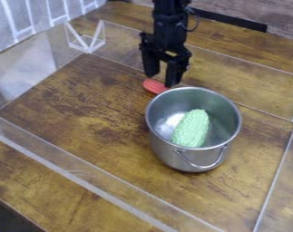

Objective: Move the orange spoon to the left

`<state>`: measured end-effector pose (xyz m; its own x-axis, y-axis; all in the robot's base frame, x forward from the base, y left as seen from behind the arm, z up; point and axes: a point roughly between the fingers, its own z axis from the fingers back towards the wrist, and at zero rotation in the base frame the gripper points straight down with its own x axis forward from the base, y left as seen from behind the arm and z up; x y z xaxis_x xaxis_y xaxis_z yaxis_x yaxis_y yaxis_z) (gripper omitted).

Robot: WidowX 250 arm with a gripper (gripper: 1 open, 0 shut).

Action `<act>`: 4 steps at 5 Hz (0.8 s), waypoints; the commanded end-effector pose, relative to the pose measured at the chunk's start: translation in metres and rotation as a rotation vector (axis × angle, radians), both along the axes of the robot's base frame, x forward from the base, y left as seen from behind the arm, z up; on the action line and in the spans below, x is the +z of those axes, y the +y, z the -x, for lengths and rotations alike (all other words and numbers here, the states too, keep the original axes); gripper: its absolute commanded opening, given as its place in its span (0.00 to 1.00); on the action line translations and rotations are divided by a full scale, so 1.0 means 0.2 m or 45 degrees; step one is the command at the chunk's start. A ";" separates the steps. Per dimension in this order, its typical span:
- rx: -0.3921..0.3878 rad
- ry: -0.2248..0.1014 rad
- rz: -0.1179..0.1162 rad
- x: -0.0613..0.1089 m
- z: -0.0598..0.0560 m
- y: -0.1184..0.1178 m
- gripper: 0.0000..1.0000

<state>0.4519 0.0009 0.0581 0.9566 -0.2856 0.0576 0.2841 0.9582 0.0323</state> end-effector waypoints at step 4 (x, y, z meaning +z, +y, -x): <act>-0.152 -0.198 -0.077 0.54 0.01 0.17 0.00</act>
